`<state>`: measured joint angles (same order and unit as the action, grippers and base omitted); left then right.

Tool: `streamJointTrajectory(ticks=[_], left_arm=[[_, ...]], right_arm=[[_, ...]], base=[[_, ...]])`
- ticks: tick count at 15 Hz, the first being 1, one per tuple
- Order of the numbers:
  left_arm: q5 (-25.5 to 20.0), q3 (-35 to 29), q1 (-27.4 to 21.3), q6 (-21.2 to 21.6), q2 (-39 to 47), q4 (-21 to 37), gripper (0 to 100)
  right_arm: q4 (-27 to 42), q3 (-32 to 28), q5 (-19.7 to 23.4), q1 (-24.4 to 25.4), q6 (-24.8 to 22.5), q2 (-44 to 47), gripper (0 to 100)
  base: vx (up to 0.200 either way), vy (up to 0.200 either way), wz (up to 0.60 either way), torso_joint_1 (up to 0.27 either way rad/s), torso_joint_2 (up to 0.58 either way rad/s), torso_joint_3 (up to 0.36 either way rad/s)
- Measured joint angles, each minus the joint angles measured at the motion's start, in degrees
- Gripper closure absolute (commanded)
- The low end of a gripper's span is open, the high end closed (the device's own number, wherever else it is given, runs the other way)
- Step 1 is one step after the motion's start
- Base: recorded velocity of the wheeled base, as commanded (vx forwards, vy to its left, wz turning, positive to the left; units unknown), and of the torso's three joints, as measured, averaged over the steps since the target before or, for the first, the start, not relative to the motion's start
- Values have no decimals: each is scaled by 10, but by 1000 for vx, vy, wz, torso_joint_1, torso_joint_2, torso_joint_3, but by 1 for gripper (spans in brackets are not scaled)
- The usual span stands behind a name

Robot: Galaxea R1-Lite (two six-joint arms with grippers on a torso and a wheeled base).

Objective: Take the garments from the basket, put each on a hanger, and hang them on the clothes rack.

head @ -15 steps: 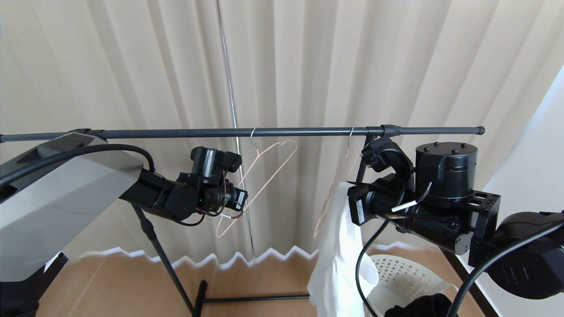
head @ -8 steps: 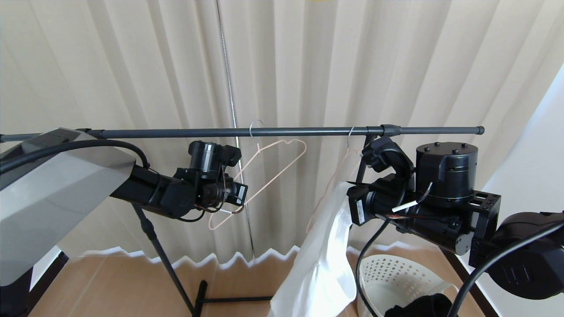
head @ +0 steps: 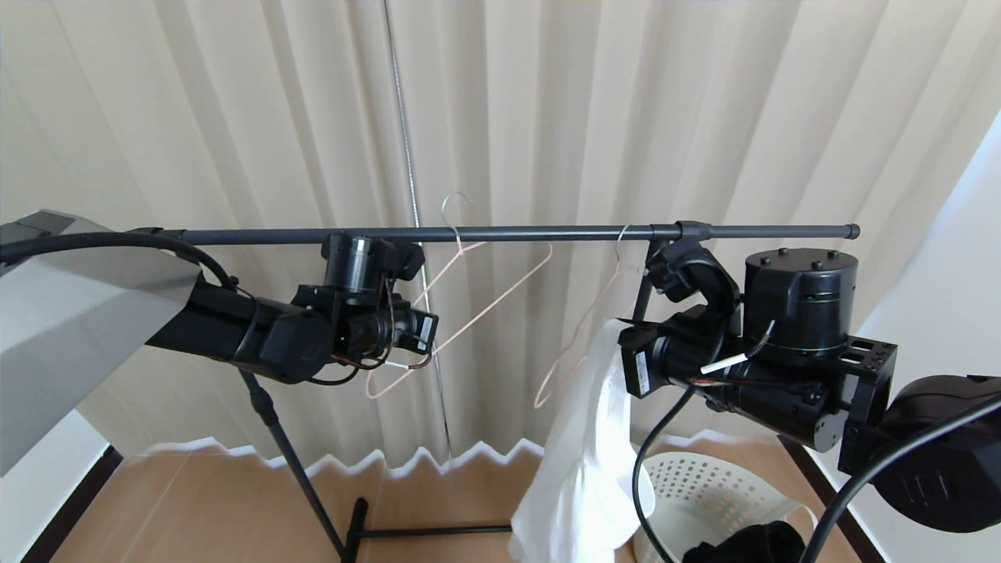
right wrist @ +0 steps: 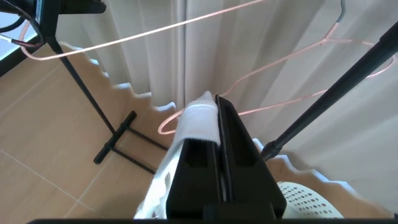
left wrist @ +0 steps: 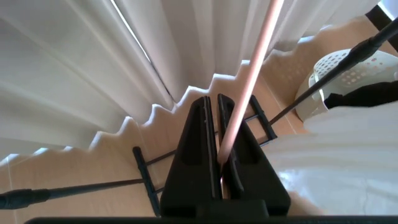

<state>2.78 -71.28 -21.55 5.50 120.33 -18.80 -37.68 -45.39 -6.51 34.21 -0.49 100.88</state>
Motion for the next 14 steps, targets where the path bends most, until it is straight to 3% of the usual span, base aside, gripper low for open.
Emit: streamJointTrajectory(ticks=[7, 11, 14], left_arm=[[1, 110, -14, 0, -94, 0, 100], [0, 222, -23, 5, -200, 0, 100], [-2, 320, -30, 24, -290, 0, 100]], right_arm=[[1, -1, -17, 0, -5, -8, 100], [1, -6, -136, 0, -62, -19, 100], [3, -23, -206, 0, -79, -18, 100]], base=[[0, 0, 0, 0, 0, 0], [0, 0, 0, 0, 0, 0], [0, 0, 0, 0, 0, 0]])
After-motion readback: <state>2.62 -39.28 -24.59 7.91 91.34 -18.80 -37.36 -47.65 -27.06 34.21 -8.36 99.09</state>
